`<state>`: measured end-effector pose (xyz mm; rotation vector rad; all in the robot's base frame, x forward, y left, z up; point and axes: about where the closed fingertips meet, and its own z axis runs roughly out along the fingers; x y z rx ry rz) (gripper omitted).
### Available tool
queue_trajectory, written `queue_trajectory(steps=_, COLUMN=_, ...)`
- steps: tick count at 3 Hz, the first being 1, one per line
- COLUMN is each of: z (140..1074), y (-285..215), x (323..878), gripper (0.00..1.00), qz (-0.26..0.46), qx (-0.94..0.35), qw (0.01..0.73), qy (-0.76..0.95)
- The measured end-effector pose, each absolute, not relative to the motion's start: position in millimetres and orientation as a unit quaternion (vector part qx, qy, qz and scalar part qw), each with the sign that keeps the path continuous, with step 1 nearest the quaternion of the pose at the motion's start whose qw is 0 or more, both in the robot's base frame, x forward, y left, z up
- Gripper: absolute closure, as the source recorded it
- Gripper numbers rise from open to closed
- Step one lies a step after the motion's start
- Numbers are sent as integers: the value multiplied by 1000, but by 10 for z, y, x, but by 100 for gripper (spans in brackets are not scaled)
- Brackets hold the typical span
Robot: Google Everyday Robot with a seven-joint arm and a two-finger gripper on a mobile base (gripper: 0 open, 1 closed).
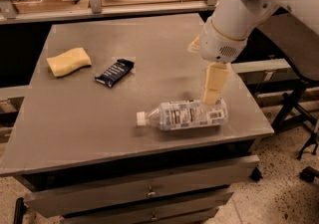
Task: Knock blue plastic bottle over
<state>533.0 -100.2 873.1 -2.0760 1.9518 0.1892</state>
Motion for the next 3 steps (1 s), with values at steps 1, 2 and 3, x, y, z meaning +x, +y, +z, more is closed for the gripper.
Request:
queue_trajectory(steps=1, z=8660, y=-1069, x=5319, gripper=0, qz=88, qx=-704, qw=149, qy=689)
queue_trajectory(steps=2, z=8659, y=-1068, x=5319, gripper=0, qz=88, qx=-704, qw=149, qy=689)
queue_trajectory(steps=3, z=8686, y=-1029, x=5312, gripper=0, qz=68, qx=-704, qw=134, qy=695)
